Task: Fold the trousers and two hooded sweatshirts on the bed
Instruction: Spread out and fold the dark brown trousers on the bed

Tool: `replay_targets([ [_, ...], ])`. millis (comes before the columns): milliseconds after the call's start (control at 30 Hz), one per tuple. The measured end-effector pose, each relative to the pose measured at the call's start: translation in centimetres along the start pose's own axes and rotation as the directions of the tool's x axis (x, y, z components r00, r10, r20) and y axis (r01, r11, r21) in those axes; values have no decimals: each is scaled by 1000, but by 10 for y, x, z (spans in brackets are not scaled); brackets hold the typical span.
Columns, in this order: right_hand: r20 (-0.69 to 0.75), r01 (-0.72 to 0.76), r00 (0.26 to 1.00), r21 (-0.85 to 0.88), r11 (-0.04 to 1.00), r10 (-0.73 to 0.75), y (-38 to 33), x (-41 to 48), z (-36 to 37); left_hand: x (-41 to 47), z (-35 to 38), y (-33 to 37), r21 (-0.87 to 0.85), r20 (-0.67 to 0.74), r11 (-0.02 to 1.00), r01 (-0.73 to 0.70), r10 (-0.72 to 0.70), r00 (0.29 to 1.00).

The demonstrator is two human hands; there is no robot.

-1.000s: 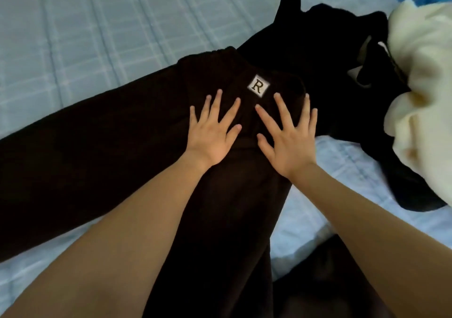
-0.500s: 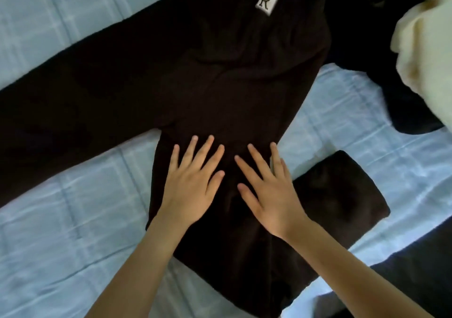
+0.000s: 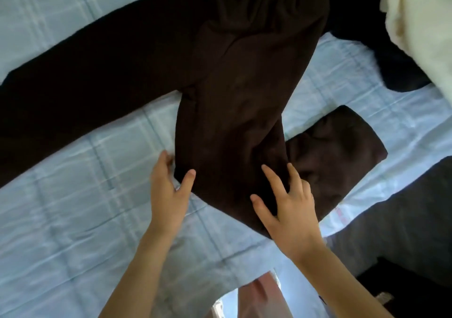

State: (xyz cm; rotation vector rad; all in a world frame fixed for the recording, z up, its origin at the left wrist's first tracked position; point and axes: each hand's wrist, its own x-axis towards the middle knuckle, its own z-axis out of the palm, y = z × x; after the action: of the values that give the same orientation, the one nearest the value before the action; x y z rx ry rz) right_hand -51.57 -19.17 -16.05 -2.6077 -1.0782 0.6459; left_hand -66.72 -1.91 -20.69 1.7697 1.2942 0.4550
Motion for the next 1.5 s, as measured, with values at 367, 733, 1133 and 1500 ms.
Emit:
replay_targets([
  [367, -164, 101, 983, 78, 992, -87, -16, -43, 20, -11, -32, 0, -207, 344, 969, -133, 200, 918],
  [733, -31, 38, 999, 793, 608, -23, -69, -53, -65, 17, -86, 83, -383, 17, 869, -313, 345, 938],
  [1133, 40, 19, 998, 465, 885, -43, -64, -86, 36, -38, -81, -14, -296, 541, 917, 267, -70, 838],
  [1500, 272, -263, 960, 804, 533, 64, -125, -128, 0, -58, -191, 48, -19, 228, 997, 74, -68, 971],
])
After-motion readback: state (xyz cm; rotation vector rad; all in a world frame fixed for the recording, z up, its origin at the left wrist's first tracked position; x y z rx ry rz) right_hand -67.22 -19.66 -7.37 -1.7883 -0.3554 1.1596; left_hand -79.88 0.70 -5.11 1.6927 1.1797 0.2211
